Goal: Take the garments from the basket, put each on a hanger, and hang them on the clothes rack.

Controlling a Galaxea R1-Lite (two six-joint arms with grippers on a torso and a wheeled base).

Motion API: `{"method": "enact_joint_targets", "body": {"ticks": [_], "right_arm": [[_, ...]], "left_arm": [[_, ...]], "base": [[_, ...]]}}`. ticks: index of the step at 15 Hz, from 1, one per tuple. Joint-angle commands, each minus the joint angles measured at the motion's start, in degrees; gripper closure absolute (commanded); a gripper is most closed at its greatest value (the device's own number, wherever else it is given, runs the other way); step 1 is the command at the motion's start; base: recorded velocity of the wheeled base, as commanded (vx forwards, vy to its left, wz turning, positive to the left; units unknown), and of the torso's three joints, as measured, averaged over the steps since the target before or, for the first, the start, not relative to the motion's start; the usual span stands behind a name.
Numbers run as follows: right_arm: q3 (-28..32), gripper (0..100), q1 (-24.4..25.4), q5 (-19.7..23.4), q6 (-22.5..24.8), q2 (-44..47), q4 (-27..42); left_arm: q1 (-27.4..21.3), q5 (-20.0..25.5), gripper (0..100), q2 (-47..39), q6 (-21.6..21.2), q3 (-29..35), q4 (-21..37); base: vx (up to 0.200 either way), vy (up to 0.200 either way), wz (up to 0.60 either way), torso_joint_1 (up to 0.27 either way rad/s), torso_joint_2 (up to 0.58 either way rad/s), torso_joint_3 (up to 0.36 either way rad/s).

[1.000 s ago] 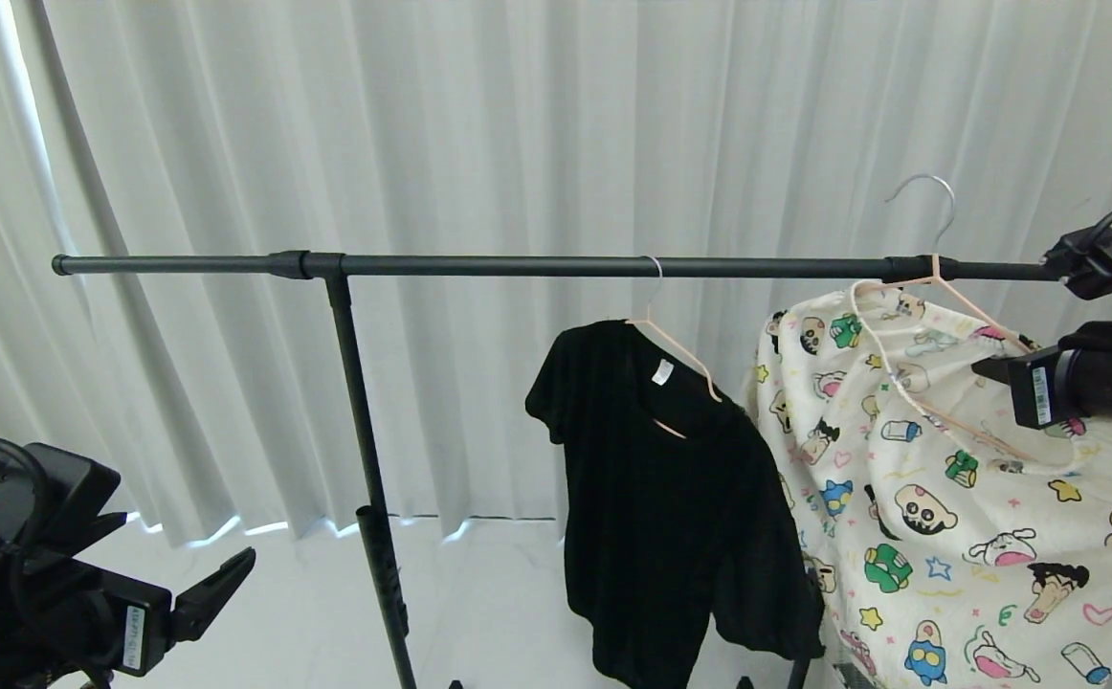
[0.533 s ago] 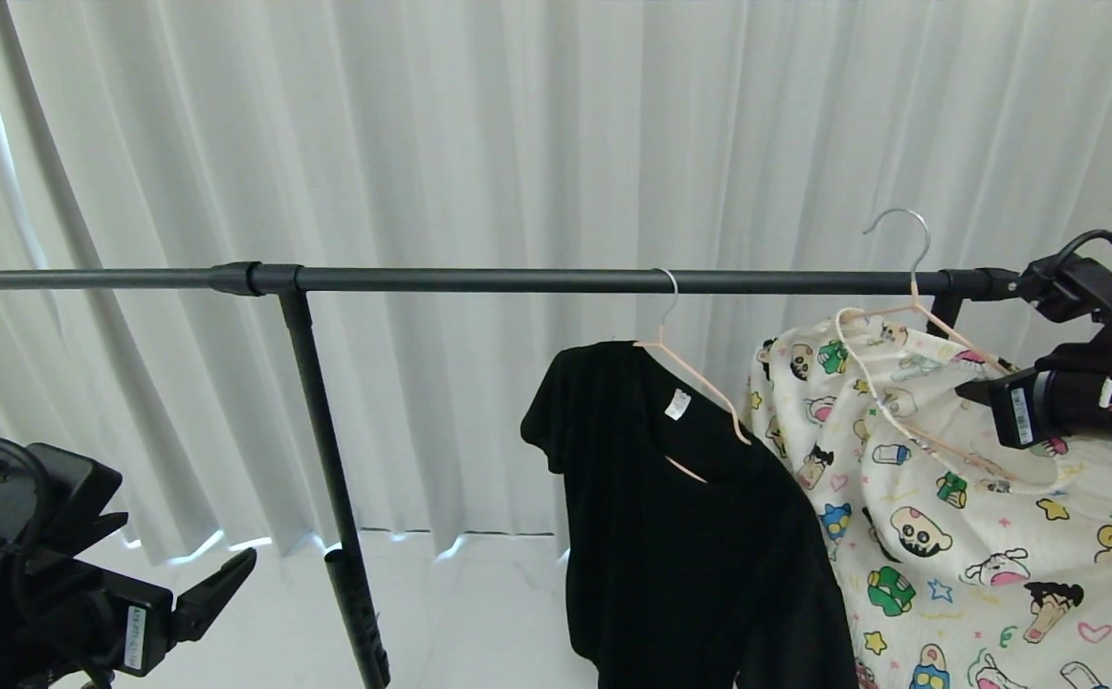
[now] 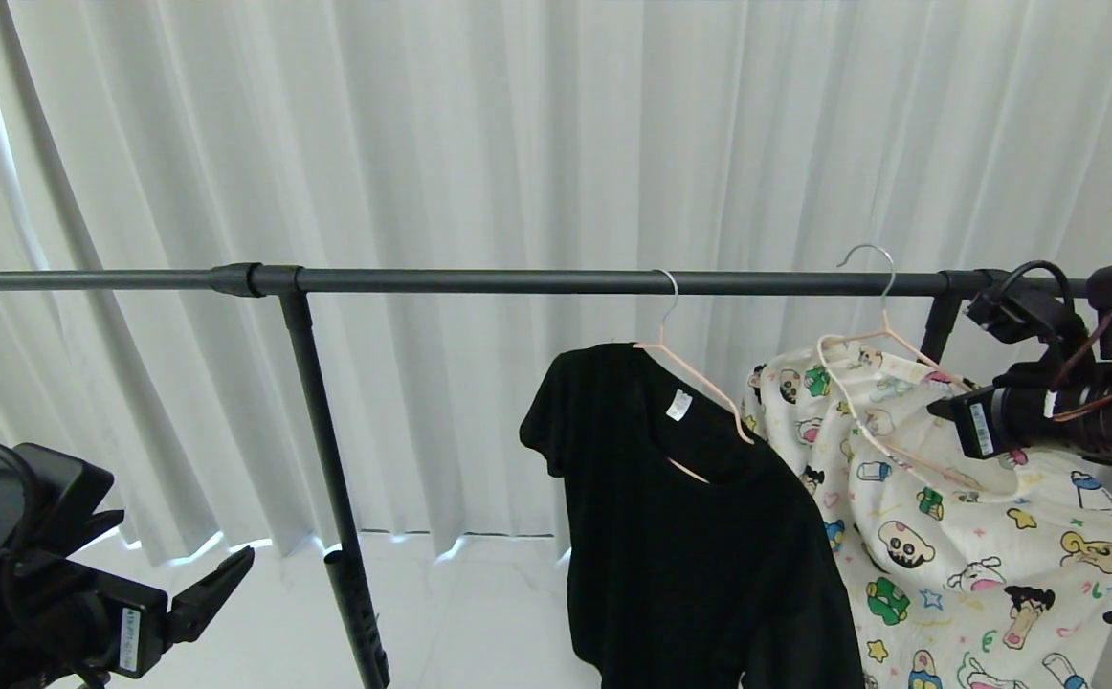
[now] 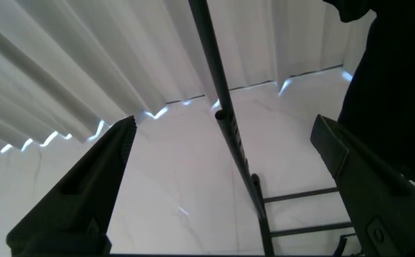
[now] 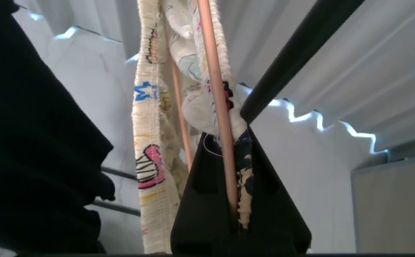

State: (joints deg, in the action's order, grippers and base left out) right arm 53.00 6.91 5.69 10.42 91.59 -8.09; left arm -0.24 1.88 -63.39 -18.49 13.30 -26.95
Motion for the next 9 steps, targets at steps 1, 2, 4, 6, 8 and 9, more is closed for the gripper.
{"method": "enact_joint_targets", "body": {"ticks": [1,2,4,6,8,9], "right_arm": [[0.43,100,0.03,-0.95,-0.4,3.77,-2.01],[0.78,100,0.03,-1.21,-0.58,4.65,-2.54],[1.4,100,0.12,-1.3,-0.58,5.79,-2.63],[1.58,100,0.29,-1.3,-0.58,6.41,-2.63],[1.58,100,0.73,-1.3,-0.49,6.5,-2.63],[1.49,100,1.0,-1.3,-0.58,6.32,-2.63]], "left_arm": [[-0.11,-0.12,0,0.2,-0.05,-0.03,-0.03],[-0.11,-0.12,0,0.2,-0.05,-0.12,-0.03],[-0.11,-0.12,0,0.11,-0.05,-0.12,-0.03],[-0.11,-0.12,0,0.02,-0.14,-0.2,-0.03],[-0.2,-0.12,0,0.02,-0.23,-0.47,-0.03],[-0.2,-0.12,0,0.02,-0.23,-0.47,-0.03]], "base": [[0.0,0.0,0.0,0.0,0.0,0.0],[0.0,0.0,0.0,0.0,0.0,0.0],[0.0,0.0,0.0,0.0,0.0,0.0],[0.0,0.0,0.0,0.0,0.0,0.0],[0.0,0.0,0.0,0.0,0.0,0.0],[0.0,0.0,0.0,0.0,0.0,0.0]]}}
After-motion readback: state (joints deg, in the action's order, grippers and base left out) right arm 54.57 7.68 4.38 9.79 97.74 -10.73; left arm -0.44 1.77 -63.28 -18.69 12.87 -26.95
